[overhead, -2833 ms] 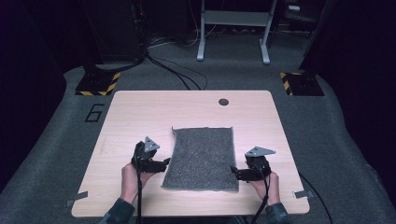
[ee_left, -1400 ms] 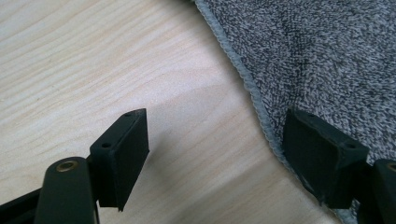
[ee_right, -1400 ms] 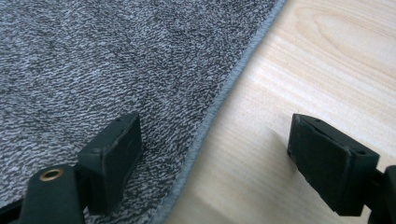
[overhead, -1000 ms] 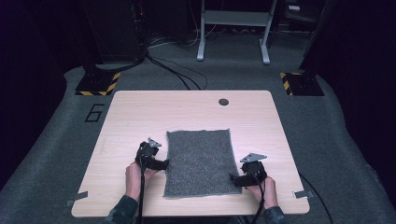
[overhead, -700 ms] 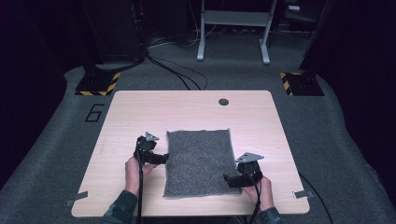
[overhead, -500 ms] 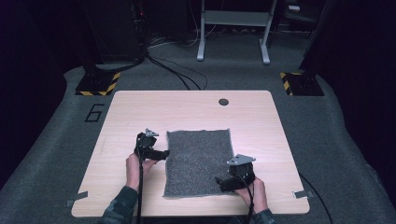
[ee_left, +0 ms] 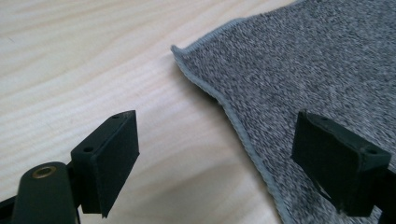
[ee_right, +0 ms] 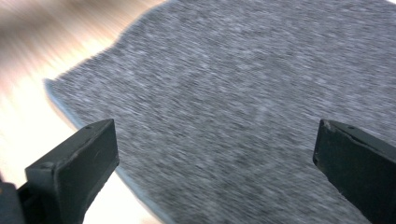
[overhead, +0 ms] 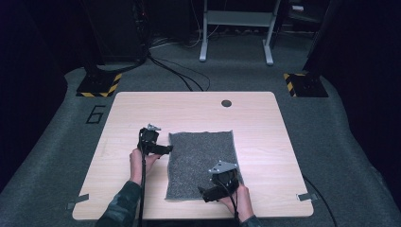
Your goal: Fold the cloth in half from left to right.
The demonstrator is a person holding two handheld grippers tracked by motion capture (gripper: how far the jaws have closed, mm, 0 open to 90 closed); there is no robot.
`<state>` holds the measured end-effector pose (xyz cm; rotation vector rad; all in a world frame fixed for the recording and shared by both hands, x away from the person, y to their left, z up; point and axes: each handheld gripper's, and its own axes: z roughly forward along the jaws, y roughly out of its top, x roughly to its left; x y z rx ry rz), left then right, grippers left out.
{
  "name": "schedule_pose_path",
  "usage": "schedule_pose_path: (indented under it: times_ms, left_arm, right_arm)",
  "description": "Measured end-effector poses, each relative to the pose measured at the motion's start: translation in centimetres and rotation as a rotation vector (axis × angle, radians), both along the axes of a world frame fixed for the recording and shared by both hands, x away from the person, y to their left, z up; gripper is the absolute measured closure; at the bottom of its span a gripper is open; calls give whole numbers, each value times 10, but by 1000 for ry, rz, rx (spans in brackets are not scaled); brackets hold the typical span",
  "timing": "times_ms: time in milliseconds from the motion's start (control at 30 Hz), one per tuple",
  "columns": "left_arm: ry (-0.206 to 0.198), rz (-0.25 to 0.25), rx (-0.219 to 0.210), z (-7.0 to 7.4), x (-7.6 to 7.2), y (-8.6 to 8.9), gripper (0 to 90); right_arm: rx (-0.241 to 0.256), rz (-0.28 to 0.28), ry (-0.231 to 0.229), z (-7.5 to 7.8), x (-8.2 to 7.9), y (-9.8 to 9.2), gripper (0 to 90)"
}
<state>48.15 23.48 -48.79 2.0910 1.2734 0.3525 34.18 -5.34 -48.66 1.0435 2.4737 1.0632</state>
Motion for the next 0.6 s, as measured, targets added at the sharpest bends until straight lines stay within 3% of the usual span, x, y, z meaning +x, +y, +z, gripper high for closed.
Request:
schedule_pose_path:
  times_ms: [67,200,300,467,600]
  left_arm:
    - [6,-4,-4,1,3,-1,147]
    - [0,-4,3,2,10,-5,147]
    - [4,-18,11,2,16,-9,151]
    - [16,-18,7,0,25,-12,163]
    - [28,-16,2,-4,32,-14,190]
  right_arm:
    - [9,5,15,0,-4,10,0]
    - [21,51,-14,-1,-11,31,5]
    - [27,65,-6,-2,-17,46,31]
    - [30,129,-11,-8,-22,70,152]
    - [31,178,-7,-14,-22,86,314]
